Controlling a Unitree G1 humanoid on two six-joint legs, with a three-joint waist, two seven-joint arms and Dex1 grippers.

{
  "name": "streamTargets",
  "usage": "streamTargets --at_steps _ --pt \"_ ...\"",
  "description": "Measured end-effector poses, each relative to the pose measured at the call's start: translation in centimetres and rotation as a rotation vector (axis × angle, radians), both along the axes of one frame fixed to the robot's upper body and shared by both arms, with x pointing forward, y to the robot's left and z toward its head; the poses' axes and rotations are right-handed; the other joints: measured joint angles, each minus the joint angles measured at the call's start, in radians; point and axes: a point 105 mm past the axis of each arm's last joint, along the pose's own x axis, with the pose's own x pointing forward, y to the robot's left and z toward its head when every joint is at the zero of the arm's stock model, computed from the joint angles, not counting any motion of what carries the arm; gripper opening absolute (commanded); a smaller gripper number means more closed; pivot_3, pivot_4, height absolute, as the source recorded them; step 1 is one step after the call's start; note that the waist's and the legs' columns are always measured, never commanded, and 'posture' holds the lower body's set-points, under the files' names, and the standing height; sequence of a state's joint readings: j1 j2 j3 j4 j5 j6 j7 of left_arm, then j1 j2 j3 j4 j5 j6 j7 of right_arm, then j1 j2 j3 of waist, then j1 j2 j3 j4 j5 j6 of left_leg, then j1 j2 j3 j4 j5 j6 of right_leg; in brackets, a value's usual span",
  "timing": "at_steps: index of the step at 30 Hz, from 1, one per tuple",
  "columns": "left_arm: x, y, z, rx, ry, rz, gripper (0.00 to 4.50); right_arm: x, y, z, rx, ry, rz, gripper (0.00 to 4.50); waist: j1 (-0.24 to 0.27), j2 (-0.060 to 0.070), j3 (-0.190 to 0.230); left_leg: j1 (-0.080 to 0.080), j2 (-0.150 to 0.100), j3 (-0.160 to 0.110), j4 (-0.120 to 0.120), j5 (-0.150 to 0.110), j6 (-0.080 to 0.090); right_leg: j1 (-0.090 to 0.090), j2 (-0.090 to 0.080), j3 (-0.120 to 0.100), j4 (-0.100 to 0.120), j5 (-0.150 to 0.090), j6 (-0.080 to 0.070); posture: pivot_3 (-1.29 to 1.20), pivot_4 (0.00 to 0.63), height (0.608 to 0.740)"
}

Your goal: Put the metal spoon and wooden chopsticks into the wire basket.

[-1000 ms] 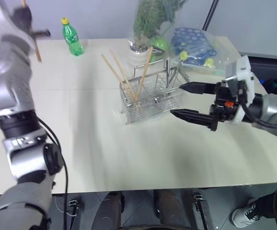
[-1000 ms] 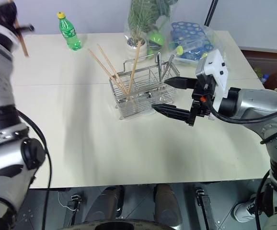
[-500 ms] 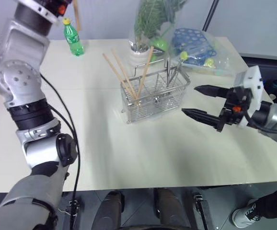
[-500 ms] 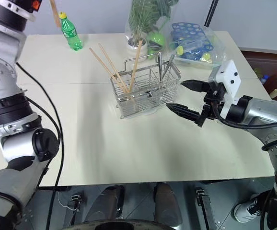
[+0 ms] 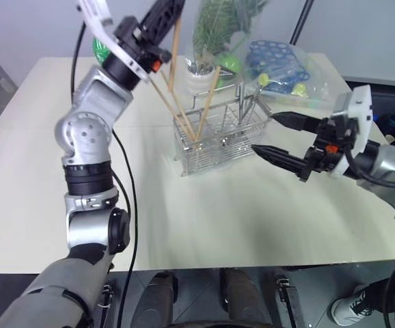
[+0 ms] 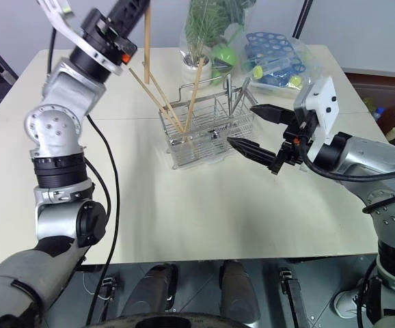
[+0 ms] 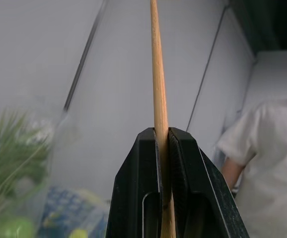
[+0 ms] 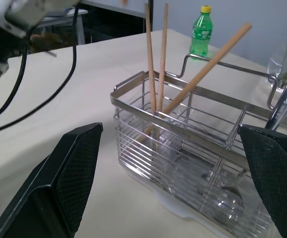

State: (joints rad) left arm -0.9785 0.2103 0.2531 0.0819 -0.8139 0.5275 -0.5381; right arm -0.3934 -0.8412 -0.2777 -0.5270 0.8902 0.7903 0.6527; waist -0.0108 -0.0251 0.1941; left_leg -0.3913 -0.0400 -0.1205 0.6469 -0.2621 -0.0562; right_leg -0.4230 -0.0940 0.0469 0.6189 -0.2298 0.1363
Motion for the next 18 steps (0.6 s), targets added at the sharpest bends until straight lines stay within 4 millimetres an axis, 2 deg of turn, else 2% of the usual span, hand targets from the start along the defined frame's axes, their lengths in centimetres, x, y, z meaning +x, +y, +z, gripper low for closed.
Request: streamTargets --at_steps 6,18 --pt "0.8 -0.9 -2.9 0.018 0.048 0.016 0.07 0.4 -0.4 -0.1 0.016 0.007 -0.030 4.50 -0.001 0.000 0.000 0.000 0.000 0.000 0.000 0.000 0.000 0.000 0.000 0.000 0.000 0.000 0.000 0.00 0.150 0.740" --pt "1.5 -1.8 -5.2 0.049 0.060 0.039 0.07 0.8 -0.4 -0.1 0.051 0.004 -0.071 4.50 0.001 0.000 0.000 0.000 0.000 0.000 0.000 0.000 0.001 0.000 0.000 0.000 0.000 0.000 0.000 0.00 0.150 0.740"
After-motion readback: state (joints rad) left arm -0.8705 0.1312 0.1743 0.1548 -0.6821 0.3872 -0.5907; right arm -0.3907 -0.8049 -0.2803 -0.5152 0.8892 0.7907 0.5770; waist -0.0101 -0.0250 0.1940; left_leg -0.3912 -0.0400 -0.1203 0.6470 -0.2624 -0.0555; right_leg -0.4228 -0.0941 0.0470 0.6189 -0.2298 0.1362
